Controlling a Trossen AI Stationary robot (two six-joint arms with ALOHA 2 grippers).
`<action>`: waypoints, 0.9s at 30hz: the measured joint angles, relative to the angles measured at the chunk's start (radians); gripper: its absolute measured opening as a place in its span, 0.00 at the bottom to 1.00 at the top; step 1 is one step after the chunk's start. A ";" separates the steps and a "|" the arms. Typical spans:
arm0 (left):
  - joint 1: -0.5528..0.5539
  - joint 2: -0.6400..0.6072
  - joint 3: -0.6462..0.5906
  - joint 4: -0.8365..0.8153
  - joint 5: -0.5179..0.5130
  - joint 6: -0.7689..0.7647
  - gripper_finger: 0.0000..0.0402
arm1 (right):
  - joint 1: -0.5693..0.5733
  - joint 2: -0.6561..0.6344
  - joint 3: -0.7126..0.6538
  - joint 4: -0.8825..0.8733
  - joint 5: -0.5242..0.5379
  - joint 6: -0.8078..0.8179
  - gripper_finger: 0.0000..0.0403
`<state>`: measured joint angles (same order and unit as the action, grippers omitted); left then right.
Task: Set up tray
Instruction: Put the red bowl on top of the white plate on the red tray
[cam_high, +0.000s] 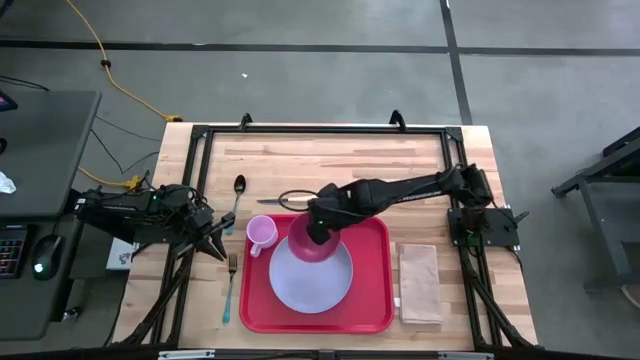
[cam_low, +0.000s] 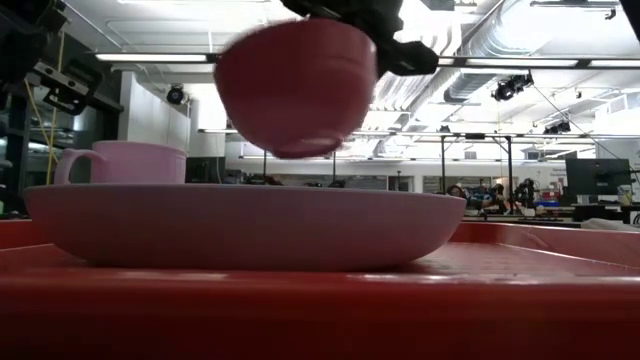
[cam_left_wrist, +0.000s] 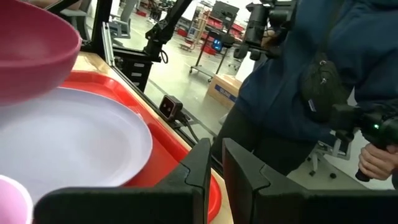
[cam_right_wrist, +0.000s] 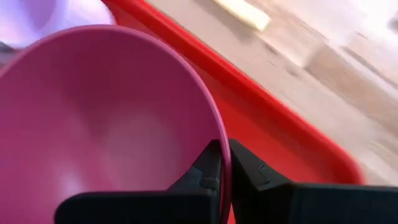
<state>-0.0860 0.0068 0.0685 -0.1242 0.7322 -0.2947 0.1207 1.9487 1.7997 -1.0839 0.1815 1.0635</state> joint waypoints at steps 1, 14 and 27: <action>0.000 0.000 0.000 0.000 0.004 -0.001 0.18 | 0.000 -0.021 -0.034 0.035 -0.001 0.014 0.00; 0.000 0.000 0.000 0.000 0.026 -0.005 0.18 | 0.080 -0.151 -0.379 0.425 -0.028 0.173 0.00; 0.000 0.000 0.000 0.001 0.026 -0.005 0.18 | 0.119 -0.148 -0.378 0.456 0.014 0.076 0.00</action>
<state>-0.0856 0.0070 0.0685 -0.1234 0.7581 -0.3000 0.2399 1.8004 1.4220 -0.6274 0.1959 1.1391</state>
